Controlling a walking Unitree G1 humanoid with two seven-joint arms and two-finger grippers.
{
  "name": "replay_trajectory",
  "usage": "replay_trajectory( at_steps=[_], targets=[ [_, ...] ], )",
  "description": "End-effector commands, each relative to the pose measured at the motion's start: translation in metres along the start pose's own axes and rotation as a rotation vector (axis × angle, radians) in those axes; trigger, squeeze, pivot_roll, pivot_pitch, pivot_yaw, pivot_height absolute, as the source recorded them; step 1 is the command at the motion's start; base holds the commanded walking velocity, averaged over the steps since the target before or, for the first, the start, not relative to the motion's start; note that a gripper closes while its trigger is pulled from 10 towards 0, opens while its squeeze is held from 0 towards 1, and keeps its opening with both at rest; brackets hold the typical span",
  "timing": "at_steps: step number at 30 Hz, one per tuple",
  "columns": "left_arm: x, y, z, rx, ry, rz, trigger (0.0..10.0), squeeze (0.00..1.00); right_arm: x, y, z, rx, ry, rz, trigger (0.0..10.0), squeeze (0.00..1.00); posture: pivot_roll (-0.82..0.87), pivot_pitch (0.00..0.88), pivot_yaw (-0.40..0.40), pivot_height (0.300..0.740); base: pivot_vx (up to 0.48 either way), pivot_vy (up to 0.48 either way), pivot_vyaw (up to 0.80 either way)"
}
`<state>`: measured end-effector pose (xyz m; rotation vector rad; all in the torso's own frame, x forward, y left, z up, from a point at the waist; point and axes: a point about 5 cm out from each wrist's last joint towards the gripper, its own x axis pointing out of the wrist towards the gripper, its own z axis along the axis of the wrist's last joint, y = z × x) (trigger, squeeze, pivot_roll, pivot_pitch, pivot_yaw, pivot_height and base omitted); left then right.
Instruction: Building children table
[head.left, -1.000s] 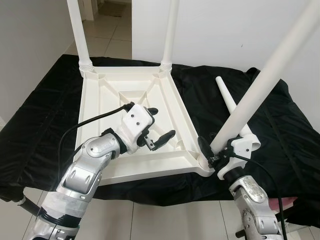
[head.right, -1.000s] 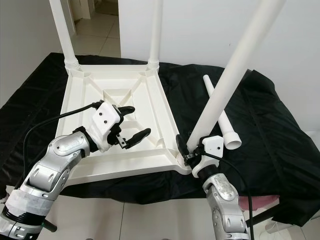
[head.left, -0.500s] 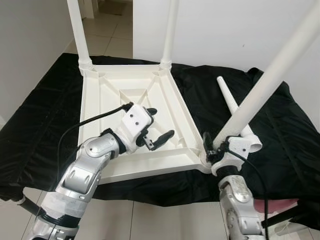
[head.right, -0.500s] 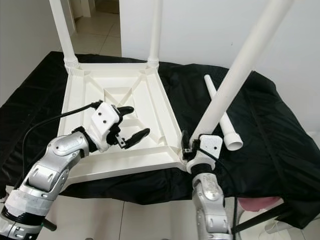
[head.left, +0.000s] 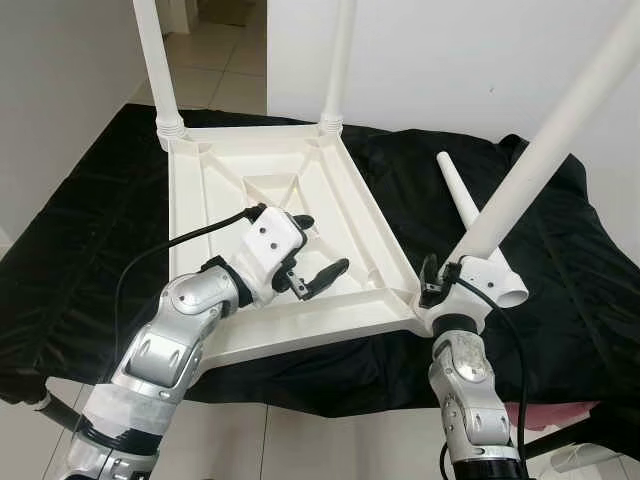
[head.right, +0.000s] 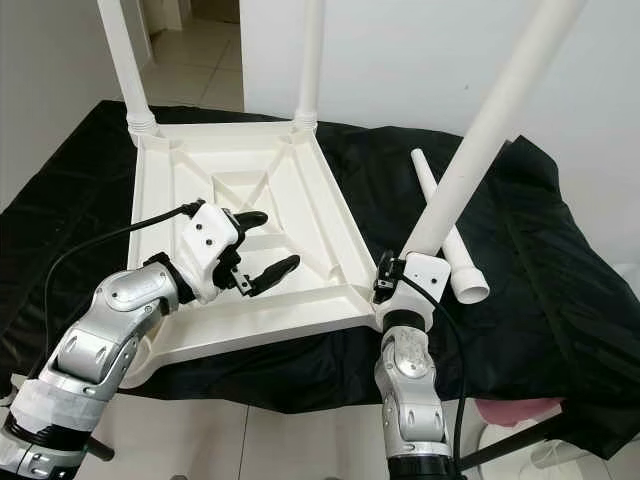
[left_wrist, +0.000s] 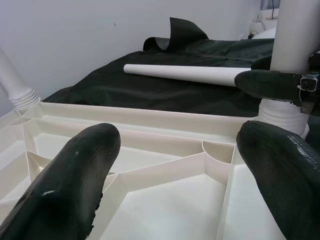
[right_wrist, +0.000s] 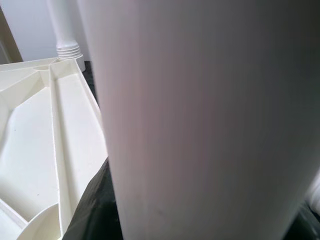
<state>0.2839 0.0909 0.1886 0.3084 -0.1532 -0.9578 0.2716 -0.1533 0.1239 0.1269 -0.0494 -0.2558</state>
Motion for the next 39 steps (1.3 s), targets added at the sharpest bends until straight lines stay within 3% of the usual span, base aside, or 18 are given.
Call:
replay_trajectory(
  at_steps=[1, 7, 8, 15, 16, 20, 24, 32, 36, 39],
  targets=[
    [0.001, 0.0, 0.004, 0.011, -0.01, 0.019, 10.0, 0.0, -0.003, 0.005, -0.019, 0.043, 0.123, -0.041, 10.0, 0.0, 0.02, 0.0, -0.08, 0.74, 0.0, 0.0, 0.0],
    [0.0, 0.0, 0.004, 0.01, -0.009, 0.025, 10.0, 0.0, -0.003, 0.006, -0.017, 0.074, 0.096, 0.021, 10.0, 0.0, 0.03, 0.0, -0.083, 0.74, 0.0, 0.0, 0.0],
    [0.001, 0.0, 0.004, 0.011, -0.011, 0.027, 10.0, 0.0, -0.002, 0.005, -0.013, 0.084, 0.055, 0.116, 10.0, 1.0, 0.03, 0.0, -0.084, 0.74, 0.0, 0.0, 0.0],
    [0.003, -0.002, 0.005, 0.005, -0.017, 0.019, 10.0, 0.0, 0.006, -0.003, -0.006, 0.067, 0.015, 0.245, 10.0, 1.0, 0.03, 0.0, -0.082, 0.74, 0.0, 0.0, 0.0],
    [0.003, -0.002, 0.005, 0.005, -0.018, 0.018, 10.0, 0.0, 0.006, -0.003, -0.005, 0.071, 0.013, 0.255, 10.0, 0.0, 0.03, 0.0, -0.082, 0.74, 0.0, 0.0, 0.0],
    [0.005, -0.005, 0.006, 0.001, -0.024, 0.007, 10.0, 0.0, 0.012, -0.01, -0.002, 0.015, -0.003, 0.331, 10.0, 0.0, 0.02, 0.0, -0.079, 0.74, 0.0, 0.0, 0.0],
    [0.011, -0.019, 0.007, -0.011, -0.029, -0.053, 10.0, 0.0, 0.025, -0.024, 0.008, -0.076, -0.02, 0.572, 10.0, 0.0, 0.02, 0.0, -0.075, 0.74, 0.0, 0.0, 0.0],
    [0.017, -0.039, 0.0, -0.03, -0.009, -0.125, 10.0, 0.0, 0.035, -0.032, 0.012, -0.12, -0.015, 0.681, 10.0, 0.0, 0.02, 0.0, -0.074, 0.74, 0.0, 0.0, 0.0],
    [0.02, -0.055, -0.006, -0.041, 0.017, -0.174, 10.0, 0.0, 0.037, -0.039, 0.012, -0.138, 0.02, 0.8, 10.0, 0.0, 0.02, 0.002, -0.073, 0.74, 0.0, 0.0, 0.0],
    [0.02, -0.057, -0.005, -0.041, 0.018, -0.176, 10.0, 0.0, 0.038, -0.042, 0.012, -0.16, 0.027, 0.824, 9.6, 0.0, 0.02, 0.002, -0.073, 0.74, 0.0, 0.0, 0.0]
  ],
)
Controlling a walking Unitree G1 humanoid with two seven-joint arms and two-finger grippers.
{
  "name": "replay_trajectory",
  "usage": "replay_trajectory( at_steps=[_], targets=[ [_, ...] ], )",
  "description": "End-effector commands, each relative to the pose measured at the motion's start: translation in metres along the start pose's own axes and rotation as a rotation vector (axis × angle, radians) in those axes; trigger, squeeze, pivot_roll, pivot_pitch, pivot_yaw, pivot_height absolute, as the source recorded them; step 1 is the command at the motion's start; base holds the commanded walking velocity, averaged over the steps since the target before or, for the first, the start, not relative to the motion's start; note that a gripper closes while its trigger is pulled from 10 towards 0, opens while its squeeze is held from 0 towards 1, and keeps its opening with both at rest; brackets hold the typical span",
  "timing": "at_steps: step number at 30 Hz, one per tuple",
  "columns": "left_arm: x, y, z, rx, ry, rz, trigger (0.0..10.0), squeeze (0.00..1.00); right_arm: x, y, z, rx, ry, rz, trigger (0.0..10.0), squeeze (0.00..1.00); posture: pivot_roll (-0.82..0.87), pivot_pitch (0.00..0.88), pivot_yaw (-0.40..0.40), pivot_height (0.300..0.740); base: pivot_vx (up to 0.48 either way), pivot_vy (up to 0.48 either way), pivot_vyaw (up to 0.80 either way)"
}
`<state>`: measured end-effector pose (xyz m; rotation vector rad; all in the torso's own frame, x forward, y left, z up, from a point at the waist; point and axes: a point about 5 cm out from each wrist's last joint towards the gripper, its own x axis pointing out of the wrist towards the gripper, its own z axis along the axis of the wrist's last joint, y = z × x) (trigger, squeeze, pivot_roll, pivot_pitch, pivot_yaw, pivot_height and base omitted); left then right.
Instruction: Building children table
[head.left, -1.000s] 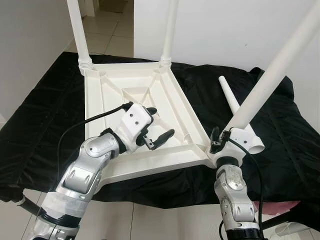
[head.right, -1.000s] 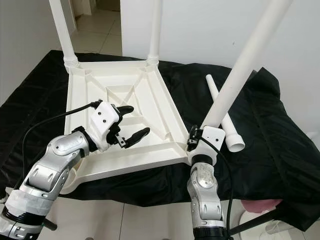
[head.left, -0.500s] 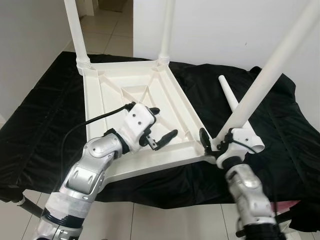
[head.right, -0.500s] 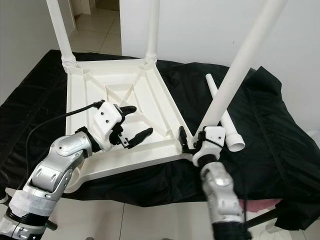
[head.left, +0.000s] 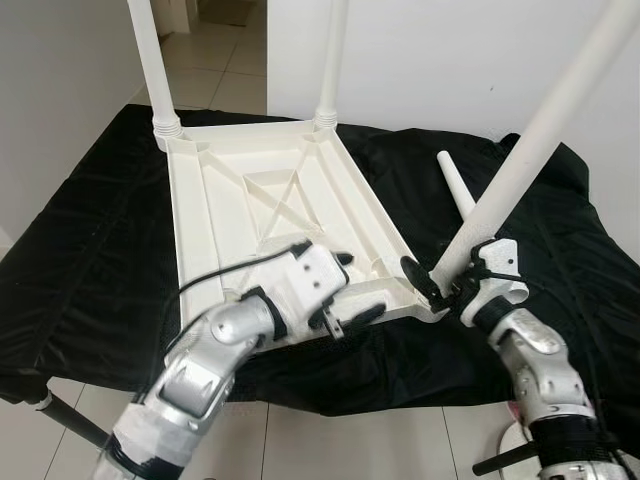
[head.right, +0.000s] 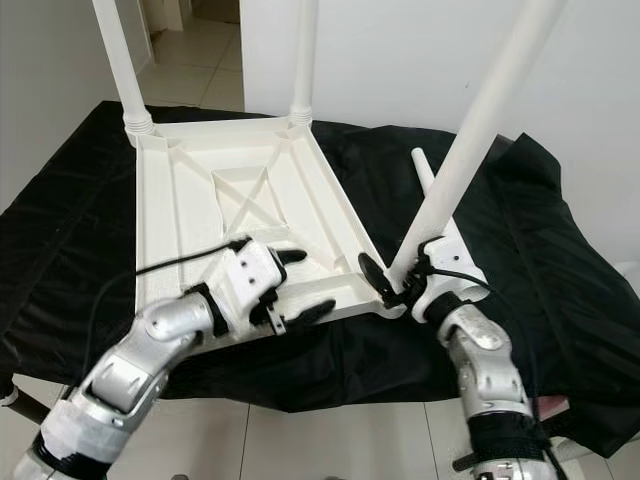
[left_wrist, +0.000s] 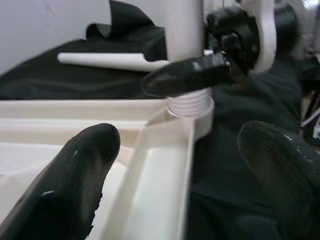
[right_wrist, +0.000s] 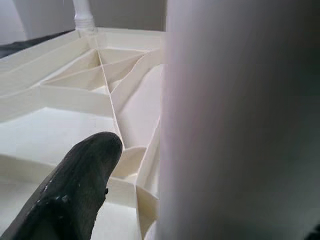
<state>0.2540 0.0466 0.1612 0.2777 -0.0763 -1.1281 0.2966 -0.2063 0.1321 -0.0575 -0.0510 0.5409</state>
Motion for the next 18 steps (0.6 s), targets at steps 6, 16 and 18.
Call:
replay_trajectory(
  at_steps=[6, 16, 18],
  targets=[
    [0.003, 0.0, 0.006, 0.021, -0.003, 0.003, 10.0, 0.0, -0.004, -0.014, -0.002, 0.002, 0.019, 0.036, 0.0, 0.0, 0.02, 0.009, -0.072, 0.74, 0.0, 0.0, 0.0],
    [0.002, 0.002, 0.008, 0.027, -0.003, 0.011, 10.0, 0.0, -0.01, -0.017, -0.009, 0.043, 0.033, 0.034, 0.0, 0.0, 0.02, 0.007, -0.066, 0.74, 0.0, 0.0, 0.0],
    [0.002, 0.004, 0.008, 0.027, -0.005, 0.015, 10.0, 0.0, -0.011, -0.016, -0.011, 0.059, 0.03, 0.032, 0.0, 0.0, 0.02, 0.007, -0.065, 0.74, 0.0, 0.0, 0.0]
  ],
)
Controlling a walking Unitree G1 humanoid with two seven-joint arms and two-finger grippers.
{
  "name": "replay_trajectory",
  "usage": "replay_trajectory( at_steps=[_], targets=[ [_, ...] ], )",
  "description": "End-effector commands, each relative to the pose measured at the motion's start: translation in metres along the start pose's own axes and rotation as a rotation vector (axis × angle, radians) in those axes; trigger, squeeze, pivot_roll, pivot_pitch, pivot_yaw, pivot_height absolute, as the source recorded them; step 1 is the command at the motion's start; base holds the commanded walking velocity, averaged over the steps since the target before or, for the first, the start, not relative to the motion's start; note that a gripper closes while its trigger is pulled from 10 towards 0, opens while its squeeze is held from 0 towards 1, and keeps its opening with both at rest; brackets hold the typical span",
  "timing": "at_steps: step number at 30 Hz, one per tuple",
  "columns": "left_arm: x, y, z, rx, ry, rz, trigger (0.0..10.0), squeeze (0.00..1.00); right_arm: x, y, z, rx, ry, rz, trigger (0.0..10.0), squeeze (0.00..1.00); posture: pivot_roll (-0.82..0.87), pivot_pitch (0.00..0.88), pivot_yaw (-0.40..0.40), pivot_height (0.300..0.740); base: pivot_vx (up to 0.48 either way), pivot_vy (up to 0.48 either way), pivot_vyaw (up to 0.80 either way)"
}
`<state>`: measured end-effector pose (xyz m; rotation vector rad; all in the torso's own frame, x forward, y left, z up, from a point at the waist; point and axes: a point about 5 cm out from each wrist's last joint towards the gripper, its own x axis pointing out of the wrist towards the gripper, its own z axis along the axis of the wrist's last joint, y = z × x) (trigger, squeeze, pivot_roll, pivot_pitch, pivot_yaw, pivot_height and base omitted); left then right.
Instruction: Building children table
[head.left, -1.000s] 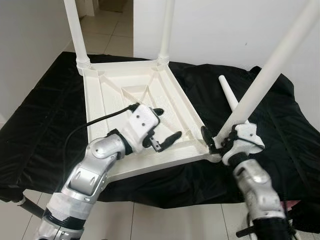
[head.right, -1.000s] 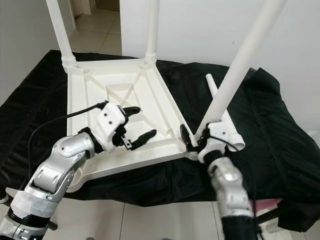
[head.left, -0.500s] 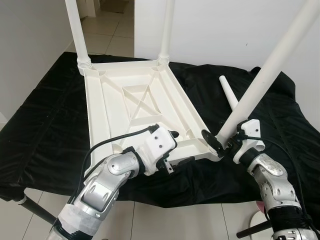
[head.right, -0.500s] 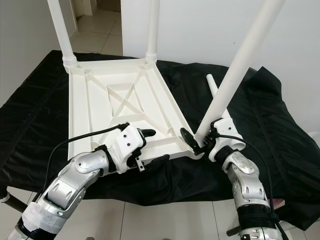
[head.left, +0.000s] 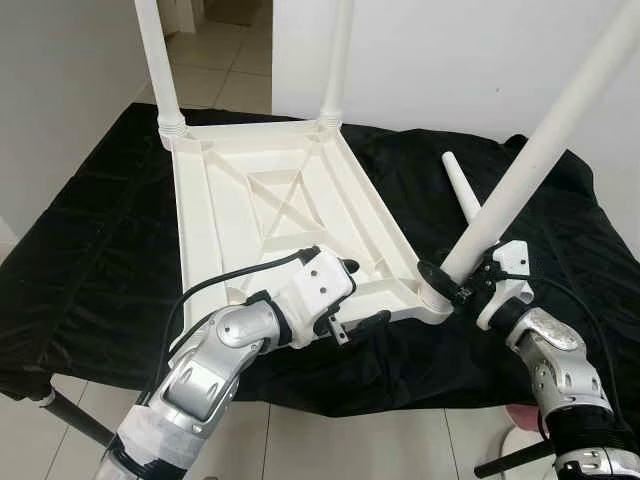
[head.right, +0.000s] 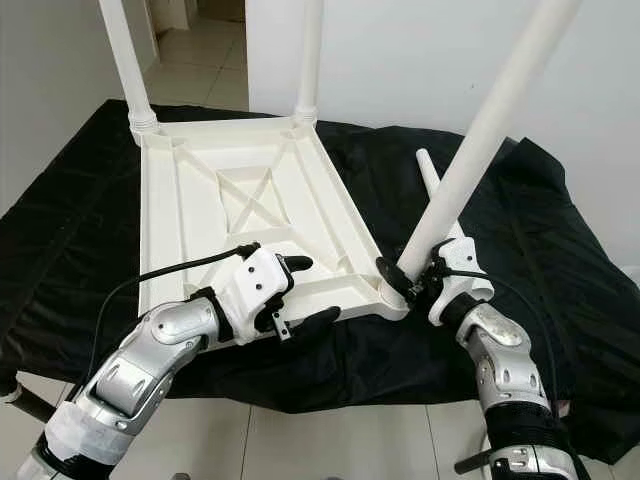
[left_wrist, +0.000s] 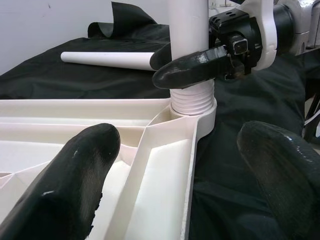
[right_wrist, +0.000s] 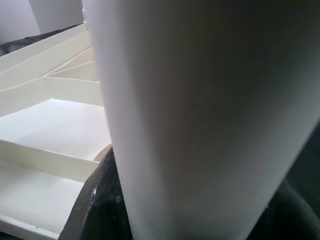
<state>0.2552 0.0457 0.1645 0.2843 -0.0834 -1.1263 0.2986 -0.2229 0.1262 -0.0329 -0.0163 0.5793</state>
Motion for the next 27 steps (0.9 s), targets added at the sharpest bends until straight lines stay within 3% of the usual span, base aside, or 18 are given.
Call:
replay_trajectory(
  at_steps=[1, 2, 3, 13, 20, 26, 27],
  targets=[
    [0.001, 0.003, 0.005, 0.018, -0.003, 0.014, 10.0, 0.0, -0.004, 0.0, -0.005, 0.034, 0.002, -0.007, 0.0, 0.0, 0.02, 0.007, -0.065, 0.74, 0.0, 0.0, 0.0],
    [0.001, 0.003, 0.005, 0.019, -0.004, 0.014, 10.0, 0.0, -0.004, 0.001, -0.005, 0.036, 0.003, -0.01, 0.0, 0.0, 0.02, 0.007, -0.065, 0.74, 0.0, 0.0, 0.0],
    [0.001, 0.003, 0.005, 0.018, -0.004, 0.014, 10.0, 0.0, -0.004, 0.002, -0.006, 0.037, 0.006, -0.025, 10.0, 0.0, 0.02, 0.007, -0.065, 0.74, 0.0, 0.0, 0.0],
    [0.002, 0.003, 0.005, 0.014, -0.006, 0.022, 10.0, 0.0, 0.001, 0.005, -0.009, 0.065, 0.028, -0.145, 10.0, 0.0, 0.01, 0.009, -0.064, 0.74, 0.0, 0.0, 0.0],
    [0.002, 0.0, 0.004, 0.003, -0.006, 0.022, 10.0, 0.0, 0.007, 0.019, -0.007, 0.078, 0.046, -0.169, 10.0, 0.0, 0.01, 0.009, -0.065, 0.74, 0.0, 0.0, 0.0],
    [0.001, 0.0, 0.003, -0.003, -0.005, 0.026, 10.0, 0.0, 0.013, 0.033, -0.003, 0.089, 0.04, -0.284, 10.0, 0.0, 0.01, 0.007, -0.071, 0.74, 0.0, 0.0, 0.0],
    [0.001, 0.0, 0.003, -0.002, -0.004, 0.027, 10.0, 0.0, 0.014, 0.036, -0.004, 0.107, 0.038, -0.351, 10.0, 0.0, 0.01, 0.004, -0.071, 0.74, 0.0, 0.0, 0.0]
  ],
)
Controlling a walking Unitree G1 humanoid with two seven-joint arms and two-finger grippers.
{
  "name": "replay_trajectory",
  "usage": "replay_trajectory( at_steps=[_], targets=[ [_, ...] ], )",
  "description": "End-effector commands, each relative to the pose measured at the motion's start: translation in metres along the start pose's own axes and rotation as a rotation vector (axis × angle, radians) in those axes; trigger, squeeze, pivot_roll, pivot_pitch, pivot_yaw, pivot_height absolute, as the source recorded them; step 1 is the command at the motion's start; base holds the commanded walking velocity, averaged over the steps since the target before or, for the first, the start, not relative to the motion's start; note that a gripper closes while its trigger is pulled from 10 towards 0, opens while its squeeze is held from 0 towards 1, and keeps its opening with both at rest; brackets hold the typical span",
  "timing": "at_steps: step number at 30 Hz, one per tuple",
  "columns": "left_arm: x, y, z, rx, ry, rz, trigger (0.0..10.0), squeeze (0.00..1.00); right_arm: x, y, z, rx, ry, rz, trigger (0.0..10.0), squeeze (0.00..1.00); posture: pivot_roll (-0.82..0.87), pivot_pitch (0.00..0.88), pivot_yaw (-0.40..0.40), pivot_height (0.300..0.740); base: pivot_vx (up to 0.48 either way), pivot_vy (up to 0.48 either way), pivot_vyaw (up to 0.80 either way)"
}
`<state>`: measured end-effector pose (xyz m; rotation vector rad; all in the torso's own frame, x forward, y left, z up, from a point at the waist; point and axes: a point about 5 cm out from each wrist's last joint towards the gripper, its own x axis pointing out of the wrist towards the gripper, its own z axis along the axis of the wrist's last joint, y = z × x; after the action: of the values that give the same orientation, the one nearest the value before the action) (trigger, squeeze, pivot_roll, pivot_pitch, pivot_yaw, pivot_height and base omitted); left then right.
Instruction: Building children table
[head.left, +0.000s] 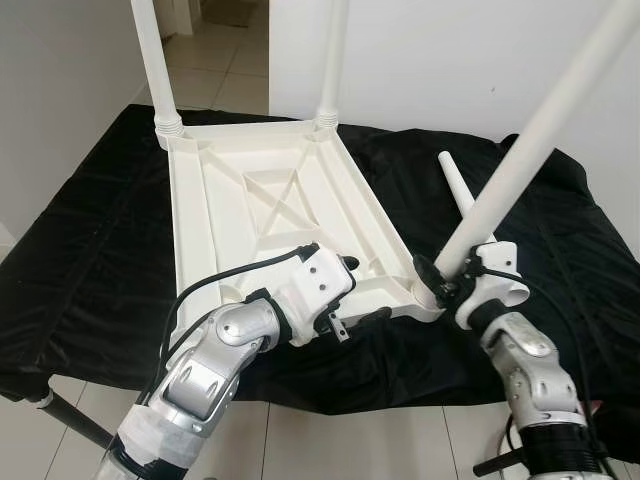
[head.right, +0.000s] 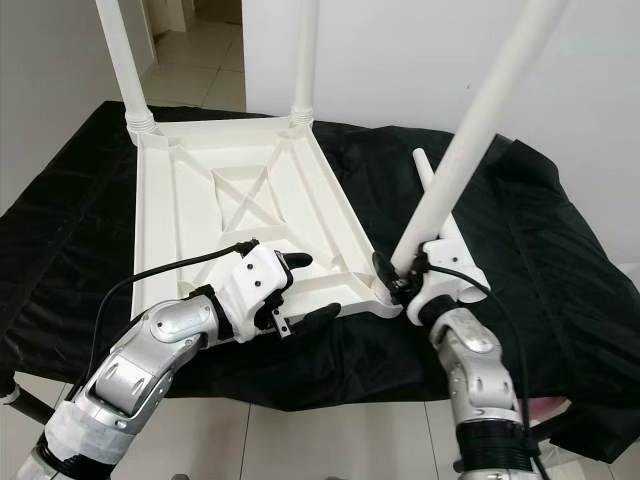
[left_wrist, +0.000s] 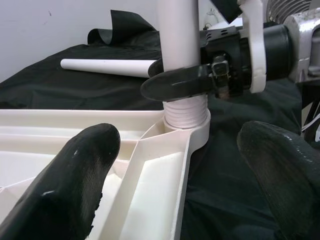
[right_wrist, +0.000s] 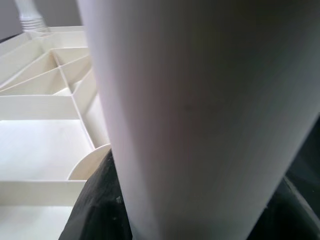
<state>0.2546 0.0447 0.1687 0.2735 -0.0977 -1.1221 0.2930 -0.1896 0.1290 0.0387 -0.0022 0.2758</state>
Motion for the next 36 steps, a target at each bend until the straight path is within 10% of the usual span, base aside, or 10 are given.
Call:
replay_trajectory(
  at_steps=[1, 9, 24, 25, 36],
  targets=[
    [0.001, -0.001, -0.001, -0.002, 0.011, 0.02, 10.0, 0.0, -0.002, 0.008, -0.011, 0.077, 0.032, -0.153, 10.0, 0.0, 0.01, 0.003, -0.07, 0.74, 0.0, 0.0, 0.0],
    [0.002, -0.003, -0.001, -0.001, 0.011, 0.006, 10.0, 0.0, -0.008, 0.038, -0.018, 0.188, 0.064, -0.417, 10.0, 0.0, 0.01, 0.0, -0.073, 0.74, 0.0, 0.0, 0.0],
    [0.003, 0.0, -0.002, 0.004, 0.01, 0.022, 10.0, 0.0, -0.003, 0.052, -0.017, 0.135, 0.083, -0.375, 10.0, 0.0, 0.01, 0.0, -0.08, 0.74, 0.0, 0.0, 0.0],
    [0.003, 0.001, -0.002, 0.006, 0.009, 0.032, 10.0, 0.0, -0.004, 0.047, -0.018, 0.135, 0.079, -0.374, 10.0, 1.0, 0.01, 0.0, -0.08, 0.74, 0.0, 0.0, 0.0],
    [0.003, 0.006, -0.006, 0.008, 0.033, 0.07, 10.0, 0.0, -0.002, 0.03, -0.013, 0.104, 0.03, -0.286, 10.0, 1.0, 0.01, 0.0, -0.082, 0.74, 0.0, 0.0, 0.0]
  ],
)
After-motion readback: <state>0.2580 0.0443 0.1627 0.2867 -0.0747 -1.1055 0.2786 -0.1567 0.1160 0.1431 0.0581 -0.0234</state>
